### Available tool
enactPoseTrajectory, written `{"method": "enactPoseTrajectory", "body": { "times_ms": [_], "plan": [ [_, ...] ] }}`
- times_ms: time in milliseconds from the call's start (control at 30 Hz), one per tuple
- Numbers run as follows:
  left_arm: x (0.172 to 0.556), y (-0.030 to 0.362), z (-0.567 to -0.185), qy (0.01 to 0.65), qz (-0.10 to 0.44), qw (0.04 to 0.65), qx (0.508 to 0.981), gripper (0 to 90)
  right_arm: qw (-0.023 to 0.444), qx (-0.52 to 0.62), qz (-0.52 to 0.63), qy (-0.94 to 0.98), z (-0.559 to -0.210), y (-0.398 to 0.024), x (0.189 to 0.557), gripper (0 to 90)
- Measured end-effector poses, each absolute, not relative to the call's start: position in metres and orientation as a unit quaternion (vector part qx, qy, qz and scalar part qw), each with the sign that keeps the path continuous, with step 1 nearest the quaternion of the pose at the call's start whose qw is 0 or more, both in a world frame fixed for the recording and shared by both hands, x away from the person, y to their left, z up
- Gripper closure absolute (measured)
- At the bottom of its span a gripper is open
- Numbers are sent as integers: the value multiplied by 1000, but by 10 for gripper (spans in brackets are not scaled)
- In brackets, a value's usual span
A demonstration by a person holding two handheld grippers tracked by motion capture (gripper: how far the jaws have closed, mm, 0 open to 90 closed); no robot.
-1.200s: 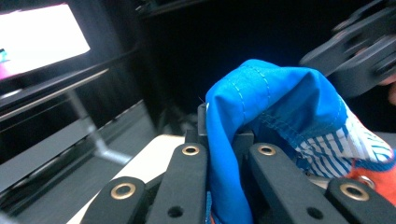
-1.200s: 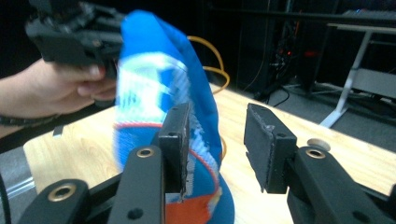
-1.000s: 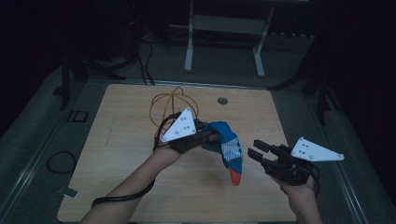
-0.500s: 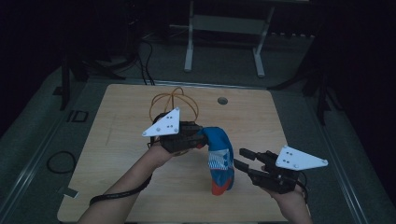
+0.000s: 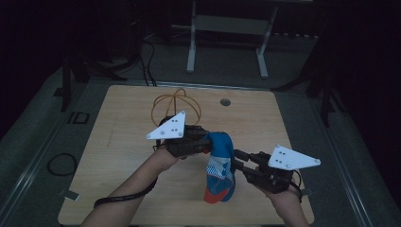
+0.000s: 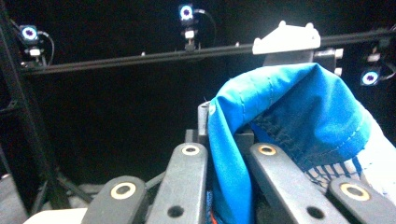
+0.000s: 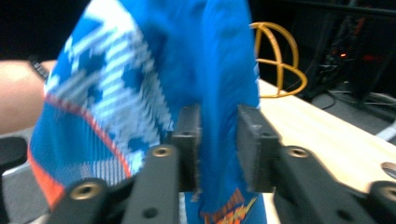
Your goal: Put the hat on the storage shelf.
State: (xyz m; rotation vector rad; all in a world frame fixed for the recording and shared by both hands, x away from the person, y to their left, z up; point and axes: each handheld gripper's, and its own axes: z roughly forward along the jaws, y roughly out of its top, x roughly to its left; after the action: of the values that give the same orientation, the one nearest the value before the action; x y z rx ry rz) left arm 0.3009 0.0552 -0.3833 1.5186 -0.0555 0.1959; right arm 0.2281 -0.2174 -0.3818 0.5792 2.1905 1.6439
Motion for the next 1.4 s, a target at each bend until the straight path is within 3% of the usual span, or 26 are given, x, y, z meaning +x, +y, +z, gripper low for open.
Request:
{"method": "enactPoseTrajectory", "body": {
  "times_ms": [33, 367, 433, 567, 900, 1167, 1400],
  "plan": [
    [301, 56, -384, -24, 90, 718, 690, 886, 173, 203, 581, 769, -381, -219, 228, 896],
    [299, 62, -387, -13, 111, 692, 713, 878, 212, 220, 595, 743, -368, -234, 226, 900],
    [296, 62, -386, -4, 124, 682, 721, 819, 216, 222, 596, 741, -364, -236, 225, 900],
    [293, 63, -383, 2, 126, 665, 736, 794, 223, 227, 599, 735, -358, -242, 227, 900],
    [284, 73, -379, 40, 153, 643, 749, 528, 233, 237, 602, 726, -345, -246, 234, 900],
    [279, 93, -377, 59, 162, 649, 741, 481, 235, 246, 607, 718, -339, -248, 241, 900],
    [271, 106, -387, 83, 180, 634, 748, 343, 238, 252, 609, 713, -333, -244, 253, 900]
  ]
}}
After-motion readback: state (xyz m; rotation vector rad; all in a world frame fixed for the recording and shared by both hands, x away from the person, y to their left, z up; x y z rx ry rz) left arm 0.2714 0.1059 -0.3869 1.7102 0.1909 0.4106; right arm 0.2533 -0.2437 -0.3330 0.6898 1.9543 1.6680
